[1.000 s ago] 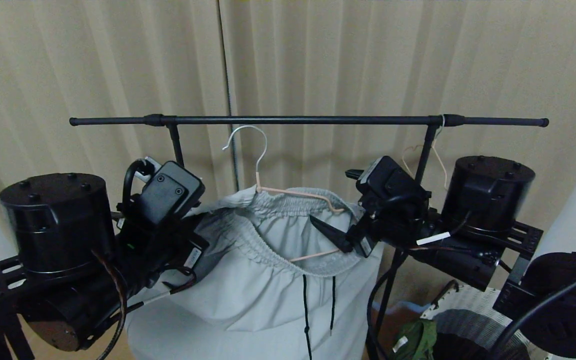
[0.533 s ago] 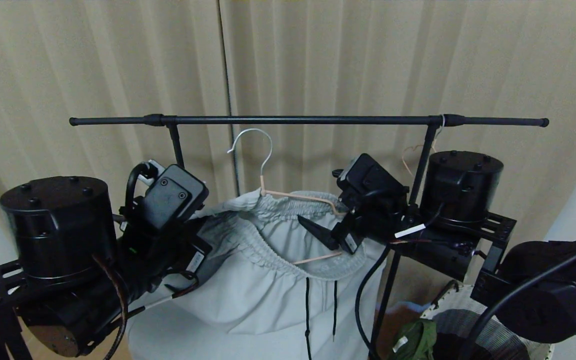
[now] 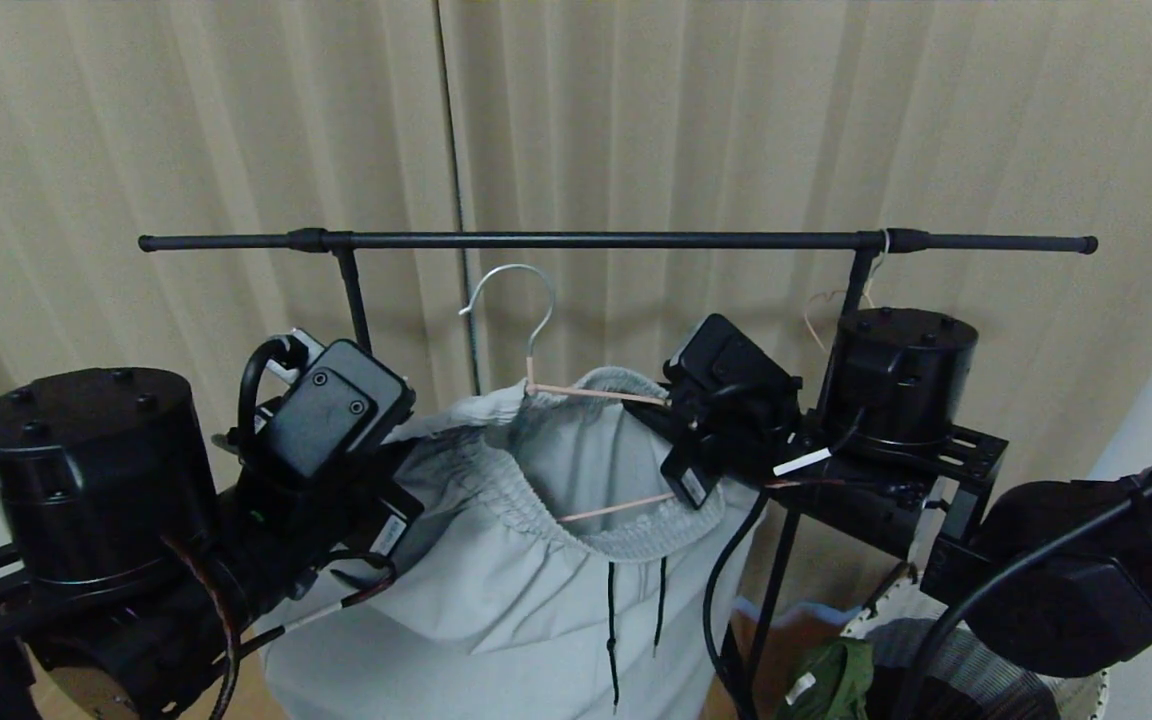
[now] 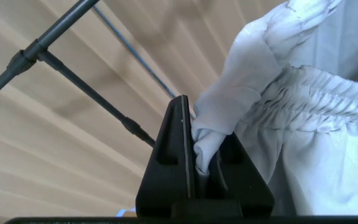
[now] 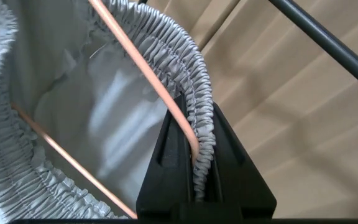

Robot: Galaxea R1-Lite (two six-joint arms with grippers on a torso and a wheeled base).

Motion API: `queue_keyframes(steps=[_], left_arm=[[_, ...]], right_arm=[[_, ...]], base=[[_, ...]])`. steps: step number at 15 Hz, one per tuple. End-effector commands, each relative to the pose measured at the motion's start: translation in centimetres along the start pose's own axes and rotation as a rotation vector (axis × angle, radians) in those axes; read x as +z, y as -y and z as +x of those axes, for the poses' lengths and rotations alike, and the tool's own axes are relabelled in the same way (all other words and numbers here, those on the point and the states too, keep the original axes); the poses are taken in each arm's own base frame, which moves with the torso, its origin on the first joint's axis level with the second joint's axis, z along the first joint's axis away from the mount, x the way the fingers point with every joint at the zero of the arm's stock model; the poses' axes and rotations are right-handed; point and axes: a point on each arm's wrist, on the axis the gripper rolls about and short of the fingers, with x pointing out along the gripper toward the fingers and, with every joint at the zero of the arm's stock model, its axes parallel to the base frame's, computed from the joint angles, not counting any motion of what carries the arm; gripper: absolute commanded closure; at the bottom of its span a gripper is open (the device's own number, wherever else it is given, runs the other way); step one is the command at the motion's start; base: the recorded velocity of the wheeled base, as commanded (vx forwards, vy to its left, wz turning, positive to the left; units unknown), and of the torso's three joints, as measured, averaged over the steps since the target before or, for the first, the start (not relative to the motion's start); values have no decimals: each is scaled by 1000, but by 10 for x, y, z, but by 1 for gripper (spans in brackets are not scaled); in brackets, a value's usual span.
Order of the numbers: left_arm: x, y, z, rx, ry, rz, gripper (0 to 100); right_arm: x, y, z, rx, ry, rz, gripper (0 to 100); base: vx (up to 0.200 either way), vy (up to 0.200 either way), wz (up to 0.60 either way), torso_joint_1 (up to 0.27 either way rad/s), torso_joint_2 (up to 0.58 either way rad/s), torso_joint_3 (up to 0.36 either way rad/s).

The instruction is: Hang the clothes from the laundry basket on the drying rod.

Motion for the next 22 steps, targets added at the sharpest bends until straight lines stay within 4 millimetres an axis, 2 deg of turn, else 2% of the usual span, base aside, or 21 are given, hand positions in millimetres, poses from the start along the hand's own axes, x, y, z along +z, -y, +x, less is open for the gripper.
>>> queue_keyframes(steps=[1, 8, 9, 13, 19, 22], left_arm=[[-1, -1, -2, 3, 1, -1, 100], [3, -6, -5, 17, 21, -20, 100], [3, -7, -7, 18, 23, -22, 0], [7, -10, -14, -26, 76, -43, 0], [3, -23, -35, -17, 85, -51, 0], [4, -52, -53, -113, 76, -88, 0]], right_arm=[[0, 0, 0, 0, -2, -1, 100], [5, 2, -5, -9, 18, -2, 100], [7, 3, -6, -12, 23, -2, 100], [12, 7, -14, -30, 30, -2, 100], [7, 44, -29, -146, 10, 11, 100], [12, 63, -50, -187, -36, 28, 100]], base=[[0, 0, 0, 0, 0, 0], [0, 0, 0, 0, 0, 0], [0, 0, 0, 0, 0, 0], [0, 0, 0, 0, 0, 0], [0, 0, 0, 0, 0, 0], [0, 0, 0, 0, 0, 0]])
